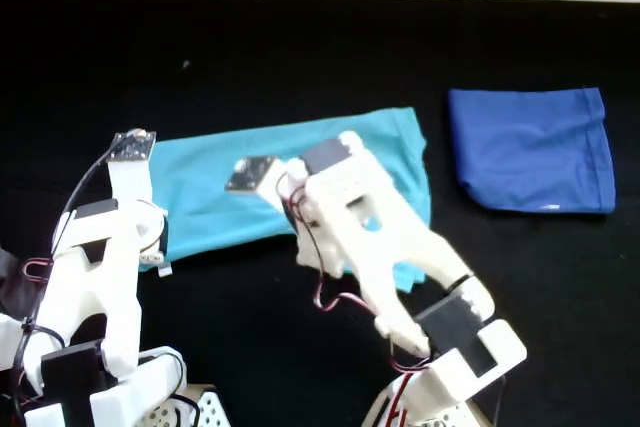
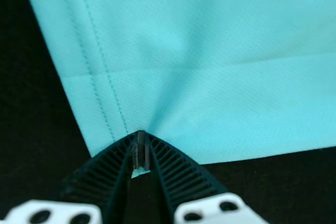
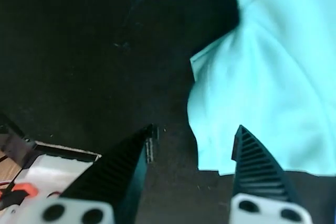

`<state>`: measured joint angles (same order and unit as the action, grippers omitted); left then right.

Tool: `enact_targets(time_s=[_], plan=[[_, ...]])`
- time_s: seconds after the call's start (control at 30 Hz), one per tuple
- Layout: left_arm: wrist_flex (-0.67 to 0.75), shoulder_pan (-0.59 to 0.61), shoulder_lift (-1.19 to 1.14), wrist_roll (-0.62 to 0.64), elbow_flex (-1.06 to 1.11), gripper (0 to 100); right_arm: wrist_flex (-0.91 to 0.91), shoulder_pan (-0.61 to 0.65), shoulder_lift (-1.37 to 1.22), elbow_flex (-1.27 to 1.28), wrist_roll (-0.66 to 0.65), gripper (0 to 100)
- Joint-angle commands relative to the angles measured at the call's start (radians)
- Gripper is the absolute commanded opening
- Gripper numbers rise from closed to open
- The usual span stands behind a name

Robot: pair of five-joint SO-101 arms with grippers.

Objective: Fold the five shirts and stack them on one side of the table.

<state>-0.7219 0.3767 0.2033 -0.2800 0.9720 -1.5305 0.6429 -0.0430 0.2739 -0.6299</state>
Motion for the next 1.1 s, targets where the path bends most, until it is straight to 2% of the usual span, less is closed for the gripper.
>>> enact_targets(time_s=[0.0,0.2,0.43,0.63,0.83,1.0,1.07], plan=[[0.031,-0.018,-0.001,0.005,0.005,1,0.07,0.012,0.045,0.079,0.009,22.8],[0.031,-0.018,-0.001,0.005,0.005,1,0.183,-0.012,0.042,0.114,0.011,22.4],[0.031,-0.018,-0.001,0.005,0.005,1,0.311,-0.147,-0.022,0.094,0.069,21.6],[0.031,-0.018,-0.001,0.005,0.005,1,0.306,-0.171,-0.045,0.035,0.074,10.7],[0.031,-0.018,-0.001,0.005,0.005,1,0.274,-0.173,-0.044,-0.019,0.075,9.6],[0.031,-0.018,-0.001,0.005,0.005,1,0.203,-0.173,-0.044,-0.099,0.075,0.6],[0.031,-0.018,-0.001,0.005,0.005,1,0.174,-0.173,-0.044,-0.125,0.075,1.0]])
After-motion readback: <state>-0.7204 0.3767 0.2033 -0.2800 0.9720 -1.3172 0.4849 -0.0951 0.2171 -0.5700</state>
